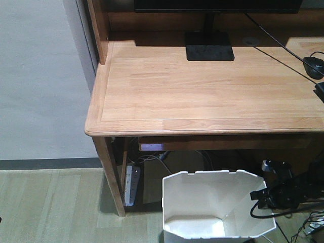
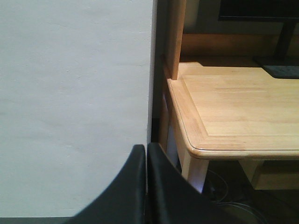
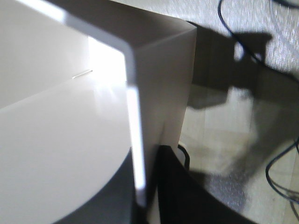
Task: Move trash bin to bedside with robot
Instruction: 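Close the right gripper on the bin rim and pull it out from under the desk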
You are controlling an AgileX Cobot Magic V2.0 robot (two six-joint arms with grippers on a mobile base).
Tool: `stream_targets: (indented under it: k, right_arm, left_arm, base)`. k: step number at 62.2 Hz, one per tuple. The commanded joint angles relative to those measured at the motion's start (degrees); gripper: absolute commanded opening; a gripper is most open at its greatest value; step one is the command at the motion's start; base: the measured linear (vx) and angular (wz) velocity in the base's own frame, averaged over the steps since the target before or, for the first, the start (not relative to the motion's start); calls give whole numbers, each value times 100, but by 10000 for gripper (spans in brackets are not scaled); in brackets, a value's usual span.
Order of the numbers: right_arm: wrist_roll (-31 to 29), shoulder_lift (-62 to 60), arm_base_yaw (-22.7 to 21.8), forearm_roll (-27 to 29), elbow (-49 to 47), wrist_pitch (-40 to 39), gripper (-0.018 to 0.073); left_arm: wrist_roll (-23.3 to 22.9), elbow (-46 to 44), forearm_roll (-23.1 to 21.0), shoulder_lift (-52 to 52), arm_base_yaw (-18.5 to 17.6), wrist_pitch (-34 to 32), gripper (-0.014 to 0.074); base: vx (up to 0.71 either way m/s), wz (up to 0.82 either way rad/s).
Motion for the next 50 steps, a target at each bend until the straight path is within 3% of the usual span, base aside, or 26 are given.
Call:
stream_targets:
  k: [1, 50]
  right_arm:
    - [-20, -842, -15, 97, 294, 1041, -6]
    - [-19, -1304, -22, -47, 553, 1438, -6]
  left_arm:
    - [-46, 165, -54, -56, -13, -422, -6]
    - [-46, 165, -54, -56, -13, -422, -6]
  base:
    - [0, 0]
    - [0, 0]
